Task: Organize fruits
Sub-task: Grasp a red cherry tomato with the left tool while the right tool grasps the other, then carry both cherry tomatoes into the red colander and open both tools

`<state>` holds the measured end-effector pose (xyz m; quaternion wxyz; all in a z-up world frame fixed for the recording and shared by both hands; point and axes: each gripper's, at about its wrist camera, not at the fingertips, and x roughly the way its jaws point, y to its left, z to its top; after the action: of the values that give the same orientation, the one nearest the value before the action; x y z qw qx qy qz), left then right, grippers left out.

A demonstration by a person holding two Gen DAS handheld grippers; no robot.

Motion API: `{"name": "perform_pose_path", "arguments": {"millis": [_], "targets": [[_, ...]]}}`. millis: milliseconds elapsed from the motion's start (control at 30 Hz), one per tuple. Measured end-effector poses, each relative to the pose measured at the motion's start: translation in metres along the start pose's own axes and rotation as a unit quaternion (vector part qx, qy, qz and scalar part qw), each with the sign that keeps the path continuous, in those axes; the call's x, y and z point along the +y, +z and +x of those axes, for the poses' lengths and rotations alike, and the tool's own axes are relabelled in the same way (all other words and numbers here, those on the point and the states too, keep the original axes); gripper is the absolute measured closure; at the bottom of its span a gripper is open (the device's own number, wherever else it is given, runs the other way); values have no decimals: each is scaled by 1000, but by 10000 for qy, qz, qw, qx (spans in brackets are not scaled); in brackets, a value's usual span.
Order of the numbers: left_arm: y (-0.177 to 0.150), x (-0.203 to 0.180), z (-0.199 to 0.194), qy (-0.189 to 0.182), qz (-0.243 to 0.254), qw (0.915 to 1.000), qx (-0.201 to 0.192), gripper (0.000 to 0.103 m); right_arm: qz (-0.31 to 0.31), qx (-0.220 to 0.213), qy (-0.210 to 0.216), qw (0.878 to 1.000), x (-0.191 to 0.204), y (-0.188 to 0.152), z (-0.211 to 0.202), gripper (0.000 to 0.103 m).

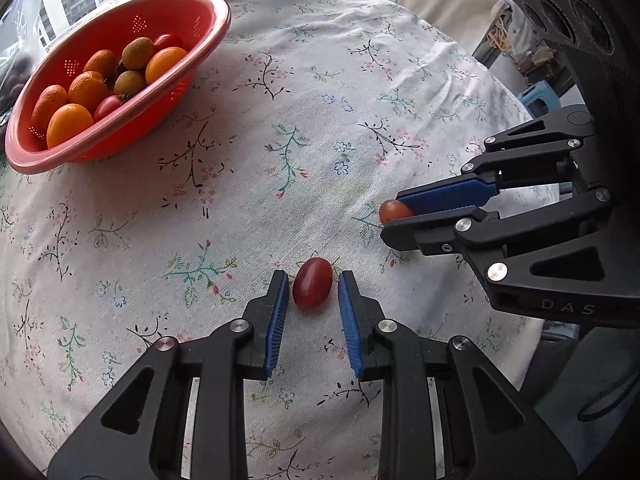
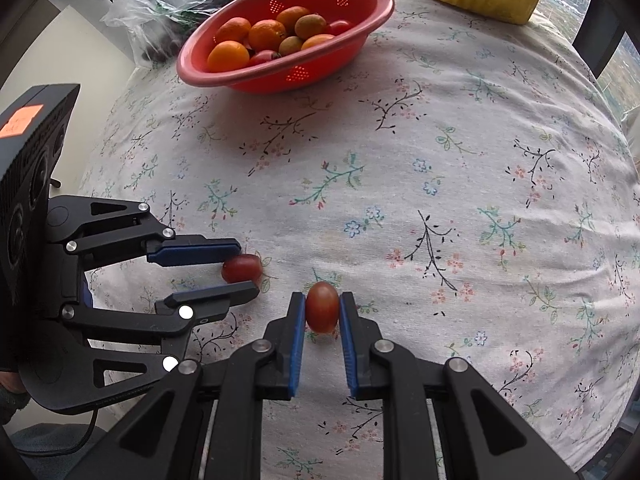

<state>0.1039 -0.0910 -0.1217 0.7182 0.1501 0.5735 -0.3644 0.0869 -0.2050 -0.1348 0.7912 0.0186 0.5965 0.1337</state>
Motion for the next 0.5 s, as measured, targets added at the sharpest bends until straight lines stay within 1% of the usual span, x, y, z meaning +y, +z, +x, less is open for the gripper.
{"name": "perform_pose_path", "arguments": {"millis": [33,67,100,233,500], "targets": [[0,0,0,-3,26,10000,10,79,7,0,-2,10000,-1,0,0,84],[1,0,1,-20,41,10000,15,82,22,-1,-6,10000,-1,0,0,84],[1,1,1,-53,42,10000,25,87,36,-3,-8,10000,-2,0,0,84],[0,4,-1,-150,-11,9999,-12,87,72,-8,-17,10000,-5,0,0,84],[-4,19,-8,-323,-530,9979,-176,87,88,-17,-17,10000,-4,1,1,84]]}}
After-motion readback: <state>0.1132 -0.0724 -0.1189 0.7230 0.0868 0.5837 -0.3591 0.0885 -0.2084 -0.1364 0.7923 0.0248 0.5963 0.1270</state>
